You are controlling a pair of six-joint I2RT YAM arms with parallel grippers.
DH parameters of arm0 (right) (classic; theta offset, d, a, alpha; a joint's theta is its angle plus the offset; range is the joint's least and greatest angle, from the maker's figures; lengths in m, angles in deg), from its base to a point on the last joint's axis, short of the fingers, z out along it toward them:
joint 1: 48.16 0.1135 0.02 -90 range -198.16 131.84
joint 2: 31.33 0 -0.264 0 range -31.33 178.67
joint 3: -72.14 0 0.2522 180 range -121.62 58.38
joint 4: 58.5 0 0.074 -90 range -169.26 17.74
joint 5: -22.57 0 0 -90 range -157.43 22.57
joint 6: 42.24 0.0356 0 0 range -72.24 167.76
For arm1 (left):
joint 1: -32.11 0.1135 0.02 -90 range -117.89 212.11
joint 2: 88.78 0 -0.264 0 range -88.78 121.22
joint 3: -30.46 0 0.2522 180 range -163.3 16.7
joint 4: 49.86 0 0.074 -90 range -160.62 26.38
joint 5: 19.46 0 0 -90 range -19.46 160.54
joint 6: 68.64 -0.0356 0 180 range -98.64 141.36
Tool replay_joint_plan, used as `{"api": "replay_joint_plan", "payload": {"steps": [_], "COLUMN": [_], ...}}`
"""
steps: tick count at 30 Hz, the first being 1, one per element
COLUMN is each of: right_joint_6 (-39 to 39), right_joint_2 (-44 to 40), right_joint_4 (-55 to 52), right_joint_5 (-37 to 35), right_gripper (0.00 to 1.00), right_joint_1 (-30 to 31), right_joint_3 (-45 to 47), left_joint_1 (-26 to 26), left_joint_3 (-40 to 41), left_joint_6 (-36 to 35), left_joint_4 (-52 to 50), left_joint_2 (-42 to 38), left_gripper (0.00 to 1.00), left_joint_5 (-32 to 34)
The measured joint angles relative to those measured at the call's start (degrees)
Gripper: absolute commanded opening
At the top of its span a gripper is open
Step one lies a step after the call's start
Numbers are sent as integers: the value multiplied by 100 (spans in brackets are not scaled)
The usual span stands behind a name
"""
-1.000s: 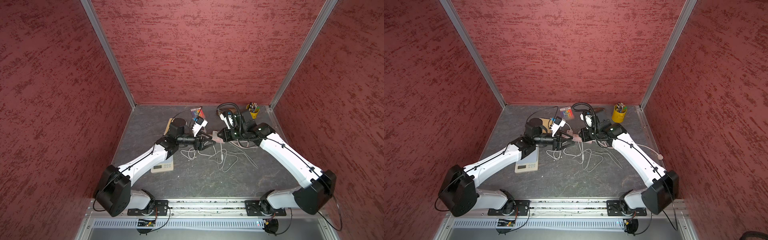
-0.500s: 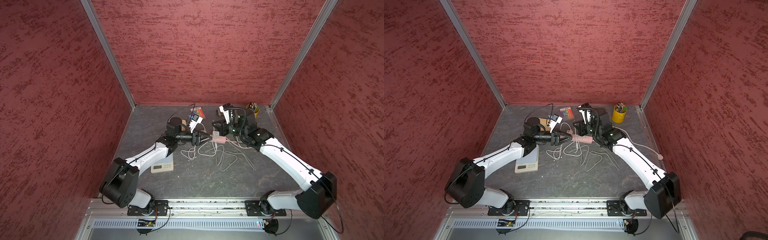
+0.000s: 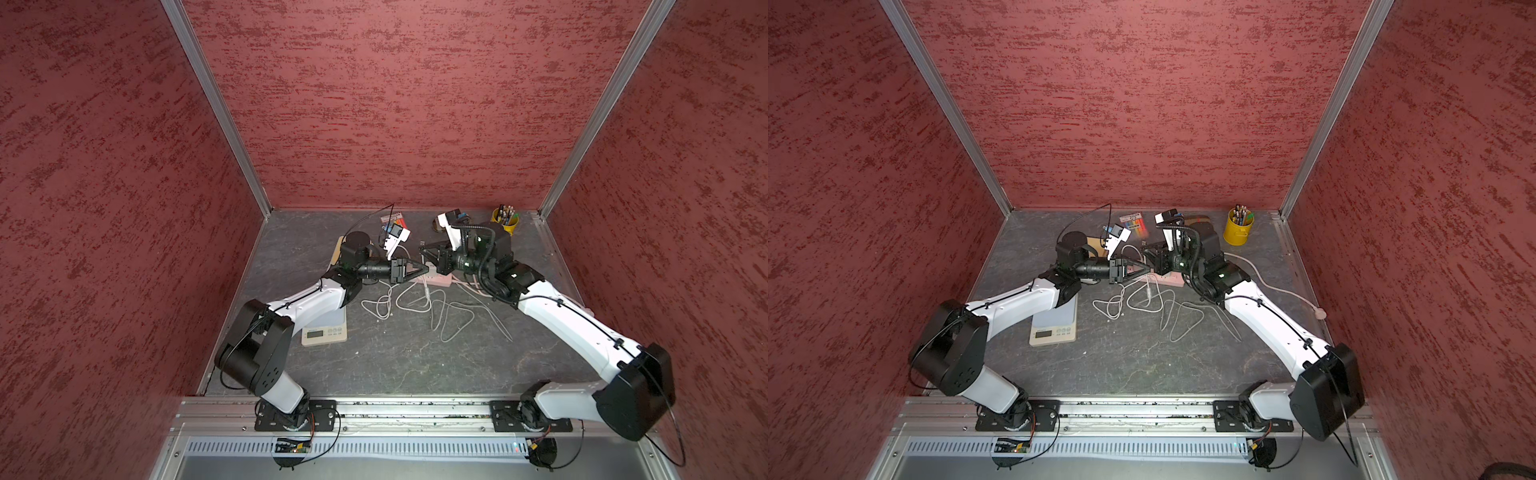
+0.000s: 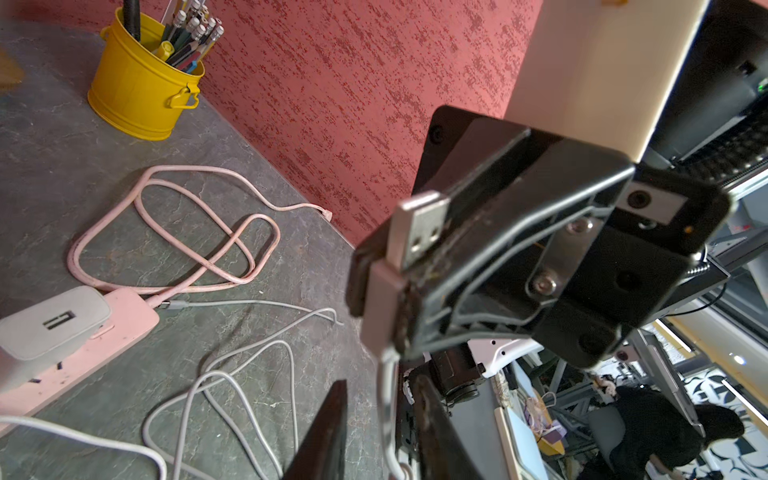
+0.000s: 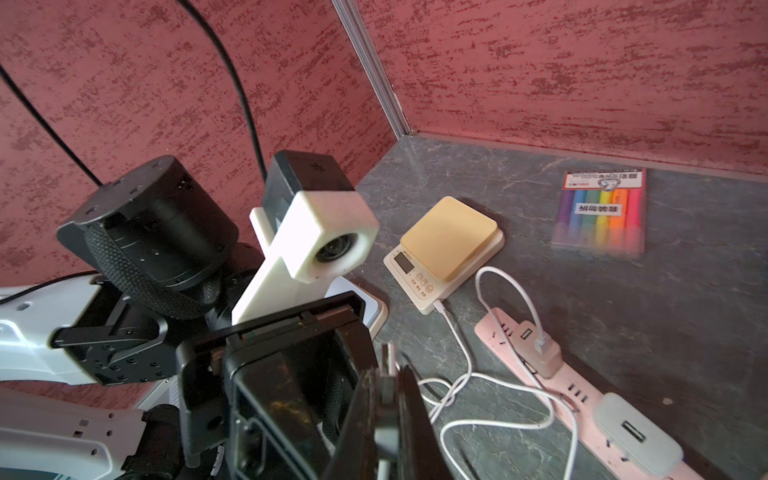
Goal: Charge the electronic scale
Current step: Pick up the charging cable from the center of the board.
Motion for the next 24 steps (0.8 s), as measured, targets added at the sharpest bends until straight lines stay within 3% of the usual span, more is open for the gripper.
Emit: {"api": "replay_joint_plan", "payload": {"steps": [3, 5, 6, 8, 9, 11, 20, 24], "right_joint_6": [140, 232, 278, 369, 439, 535, 774, 763], "right_joint_2": [-131, -201, -240, -286, -317, -420, -1635, -1661], "right_joint_4": [254, 420, 487, 601, 651, 732, 973, 914], "right_joint_5": [48, 48, 46, 44, 42, 31, -562, -782], "right_gripper": [1, 4, 11, 38, 47, 55, 51, 53], "right_joint_1": [4, 0, -2, 0, 2, 9, 61, 234], "right_joint_3": [195, 310, 361, 431, 459, 518, 1436, 1753], "left_joint_1": [-26, -59, -61, -61, -57, -22, 125, 127], "left_joint_3": [-39, -52, -55, -52, -52, -35, 72, 70], "left_joint_6": [87, 129, 175, 197, 208, 234, 317, 348], "left_joint_4": [122, 203, 236, 260, 262, 262, 59, -127], "left_joint_2": [48, 50, 50, 44, 42, 37, -295, -341], "left_gripper": [4, 0, 0, 0, 0, 0, 0, 0], "left_joint_5": [-22, -35, -39, -35, -7, 74, 553, 669]}}
